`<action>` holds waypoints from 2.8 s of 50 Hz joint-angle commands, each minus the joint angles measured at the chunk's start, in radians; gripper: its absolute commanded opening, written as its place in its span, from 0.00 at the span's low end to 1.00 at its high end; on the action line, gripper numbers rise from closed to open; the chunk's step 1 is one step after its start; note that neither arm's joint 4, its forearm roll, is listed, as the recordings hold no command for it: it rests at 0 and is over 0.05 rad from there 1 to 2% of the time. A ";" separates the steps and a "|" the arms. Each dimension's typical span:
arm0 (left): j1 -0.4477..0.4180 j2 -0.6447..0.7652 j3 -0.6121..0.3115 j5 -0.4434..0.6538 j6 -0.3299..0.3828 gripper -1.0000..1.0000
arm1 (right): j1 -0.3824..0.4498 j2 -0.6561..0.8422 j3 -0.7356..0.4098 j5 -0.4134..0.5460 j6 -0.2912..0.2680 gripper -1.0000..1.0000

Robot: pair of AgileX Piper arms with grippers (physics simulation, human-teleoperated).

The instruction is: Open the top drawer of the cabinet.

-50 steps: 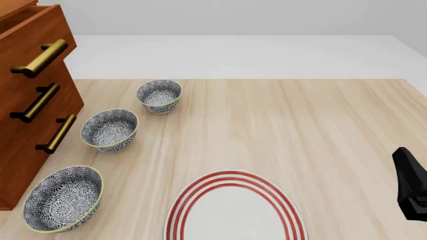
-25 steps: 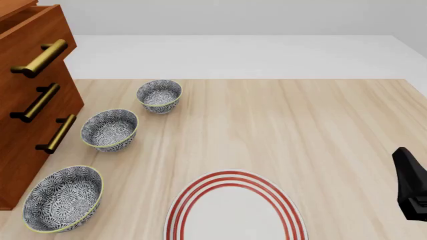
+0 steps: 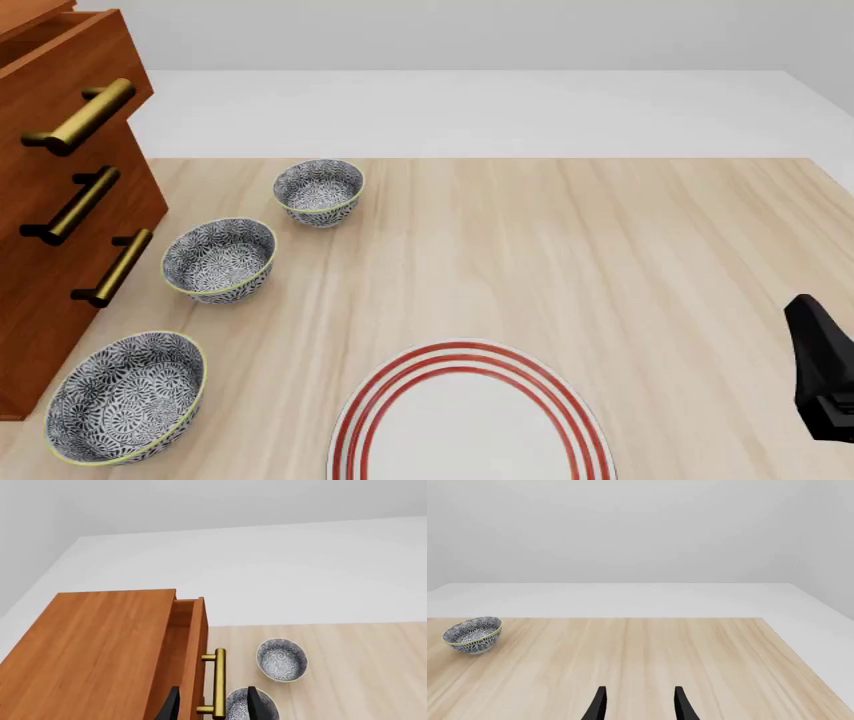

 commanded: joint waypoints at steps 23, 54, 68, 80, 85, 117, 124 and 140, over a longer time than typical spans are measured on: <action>0.037 0.021 0.006 -0.022 0.041 1.00 | 0.000 0.000 0.000 0.000 0.000 1.00; 0.045 0.054 0.049 -0.063 0.038 1.00 | 0.000 0.000 0.000 0.000 0.000 1.00; 0.040 0.081 0.061 -0.087 0.030 1.00 | 0.000 0.000 0.000 0.000 0.000 1.00; 0.048 0.088 0.060 -0.087 0.025 1.00 | 0.000 0.000 0.000 0.000 0.000 1.00; 0.059 0.099 0.064 -0.096 0.021 1.00 | 0.000 0.000 0.000 0.000 0.000 1.00; 0.078 0.140 0.104 -0.133 0.001 1.00 | 0.000 0.000 0.000 0.000 0.000 1.00; 0.083 0.148 0.109 -0.140 -0.002 1.00 | 0.000 0.000 0.000 0.000 0.000 1.00; 0.077 0.176 0.123 -0.161 -0.004 1.00 | 0.000 0.000 0.000 0.000 0.000 1.00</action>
